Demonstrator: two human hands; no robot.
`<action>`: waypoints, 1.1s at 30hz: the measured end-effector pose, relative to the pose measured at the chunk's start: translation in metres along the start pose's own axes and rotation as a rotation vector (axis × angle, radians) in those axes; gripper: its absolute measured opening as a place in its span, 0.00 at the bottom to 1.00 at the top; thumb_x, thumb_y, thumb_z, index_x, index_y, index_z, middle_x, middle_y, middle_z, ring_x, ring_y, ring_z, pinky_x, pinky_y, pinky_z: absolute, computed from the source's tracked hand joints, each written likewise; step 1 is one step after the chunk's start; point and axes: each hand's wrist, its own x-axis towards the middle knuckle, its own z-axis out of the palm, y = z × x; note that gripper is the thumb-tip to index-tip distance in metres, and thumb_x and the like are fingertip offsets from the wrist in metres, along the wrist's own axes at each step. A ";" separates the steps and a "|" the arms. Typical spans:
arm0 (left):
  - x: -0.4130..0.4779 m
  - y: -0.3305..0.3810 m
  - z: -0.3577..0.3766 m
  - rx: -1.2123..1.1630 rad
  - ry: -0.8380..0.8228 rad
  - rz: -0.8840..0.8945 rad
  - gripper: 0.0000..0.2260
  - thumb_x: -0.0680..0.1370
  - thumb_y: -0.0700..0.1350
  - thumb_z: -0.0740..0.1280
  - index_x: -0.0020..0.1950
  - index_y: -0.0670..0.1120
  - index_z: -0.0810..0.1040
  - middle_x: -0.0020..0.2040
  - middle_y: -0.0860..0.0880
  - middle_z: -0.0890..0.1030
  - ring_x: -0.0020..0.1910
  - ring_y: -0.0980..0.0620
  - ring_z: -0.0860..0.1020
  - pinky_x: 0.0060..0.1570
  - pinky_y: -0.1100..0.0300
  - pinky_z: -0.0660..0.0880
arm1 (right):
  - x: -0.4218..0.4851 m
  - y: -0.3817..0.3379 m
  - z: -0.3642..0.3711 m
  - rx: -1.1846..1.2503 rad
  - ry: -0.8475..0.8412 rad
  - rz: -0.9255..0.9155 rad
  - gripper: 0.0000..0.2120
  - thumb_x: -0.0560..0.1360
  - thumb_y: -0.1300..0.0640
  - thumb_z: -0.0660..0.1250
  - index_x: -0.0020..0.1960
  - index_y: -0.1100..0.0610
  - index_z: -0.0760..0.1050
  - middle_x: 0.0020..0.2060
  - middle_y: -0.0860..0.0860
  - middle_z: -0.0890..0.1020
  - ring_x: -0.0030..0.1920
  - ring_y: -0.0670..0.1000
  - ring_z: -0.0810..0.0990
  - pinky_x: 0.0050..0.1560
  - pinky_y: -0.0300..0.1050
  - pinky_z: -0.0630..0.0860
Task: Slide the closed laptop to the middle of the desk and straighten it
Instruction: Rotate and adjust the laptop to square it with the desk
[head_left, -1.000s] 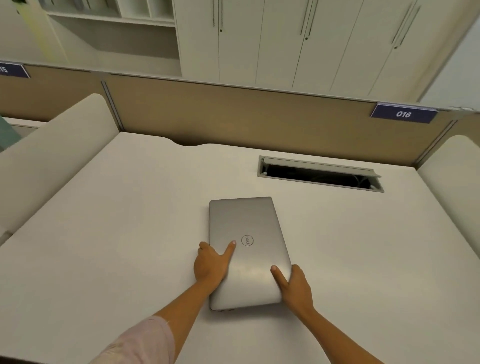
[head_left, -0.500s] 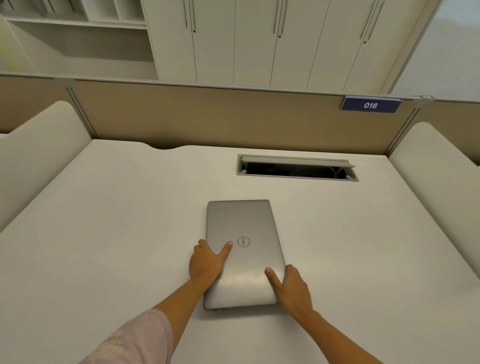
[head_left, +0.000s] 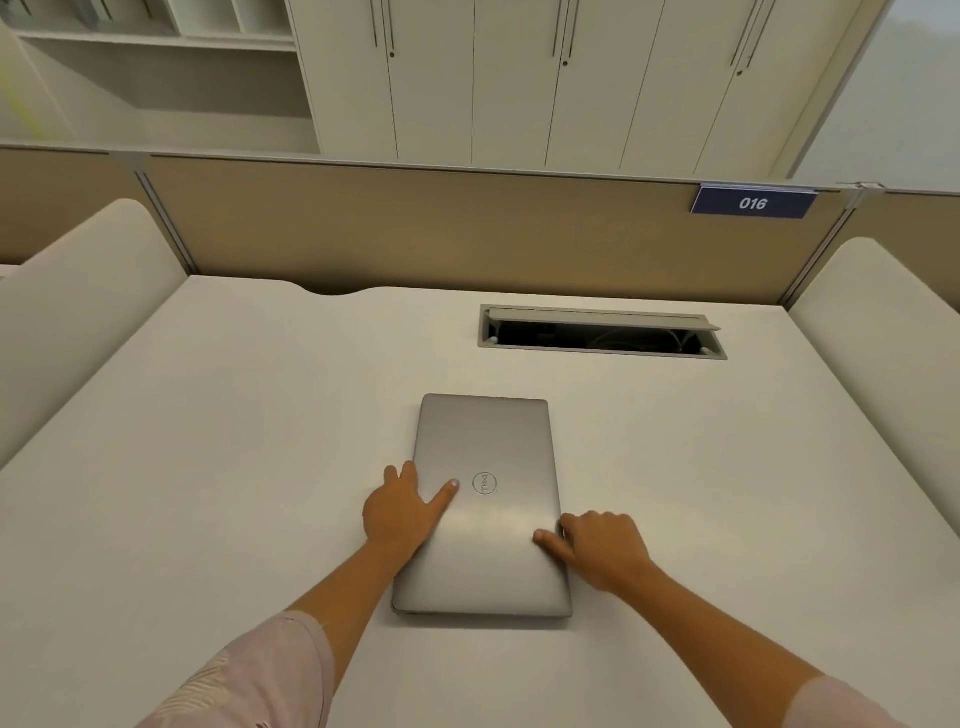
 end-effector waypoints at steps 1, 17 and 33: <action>0.000 0.000 -0.003 0.060 0.016 0.034 0.32 0.75 0.71 0.55 0.66 0.47 0.70 0.53 0.45 0.77 0.45 0.45 0.80 0.36 0.58 0.72 | 0.007 0.002 -0.006 -0.033 0.026 -0.020 0.28 0.77 0.31 0.47 0.47 0.51 0.75 0.43 0.51 0.84 0.43 0.55 0.82 0.36 0.46 0.66; -0.030 -0.023 0.006 0.223 0.048 0.639 0.27 0.80 0.62 0.54 0.74 0.49 0.68 0.75 0.46 0.67 0.74 0.45 0.64 0.71 0.47 0.63 | 0.141 0.021 -0.050 0.230 -0.016 -0.035 0.30 0.76 0.44 0.65 0.74 0.54 0.61 0.73 0.54 0.65 0.70 0.57 0.66 0.67 0.54 0.67; -0.050 -0.052 0.012 0.286 -0.200 0.938 0.45 0.76 0.72 0.54 0.80 0.43 0.46 0.80 0.46 0.48 0.78 0.49 0.45 0.74 0.51 0.43 | 0.190 0.009 -0.043 0.370 -0.252 -0.032 0.40 0.75 0.36 0.62 0.76 0.60 0.56 0.74 0.58 0.64 0.73 0.58 0.64 0.72 0.56 0.62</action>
